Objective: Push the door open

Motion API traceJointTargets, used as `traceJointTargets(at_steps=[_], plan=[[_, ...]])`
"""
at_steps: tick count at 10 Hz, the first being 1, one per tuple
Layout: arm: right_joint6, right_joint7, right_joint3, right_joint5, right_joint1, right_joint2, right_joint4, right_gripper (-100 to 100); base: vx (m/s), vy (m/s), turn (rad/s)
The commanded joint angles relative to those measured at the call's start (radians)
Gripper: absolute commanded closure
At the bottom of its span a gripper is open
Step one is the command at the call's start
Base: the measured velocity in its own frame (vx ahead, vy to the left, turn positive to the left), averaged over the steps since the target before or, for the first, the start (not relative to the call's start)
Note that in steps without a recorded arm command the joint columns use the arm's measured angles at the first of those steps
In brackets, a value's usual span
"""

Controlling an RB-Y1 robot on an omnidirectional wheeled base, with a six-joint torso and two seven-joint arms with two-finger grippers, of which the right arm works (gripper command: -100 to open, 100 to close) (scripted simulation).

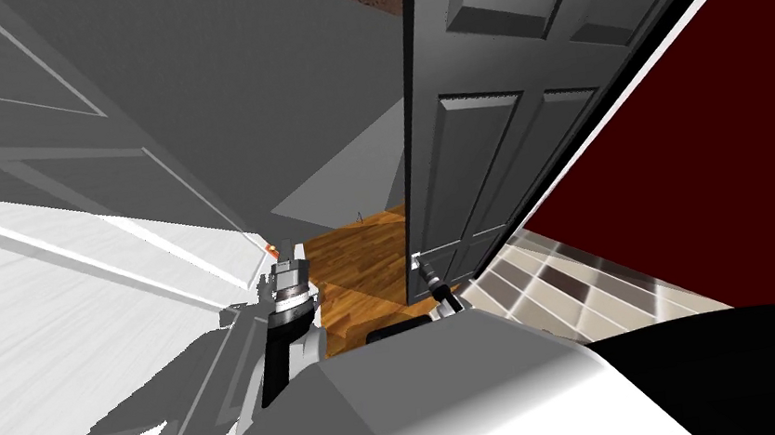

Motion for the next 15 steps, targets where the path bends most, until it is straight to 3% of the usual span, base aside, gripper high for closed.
traceJointTargets(at_steps=[1,15], plan=[[-0.001,0.01,-0.029,-0.01,-0.001,-0.005,0.002,100,0.133,0.076,-0.055],[0.011,0.073,-0.2,-0.067,-0.037,0.018,0.058,100,0.161,0.093,-0.055]])
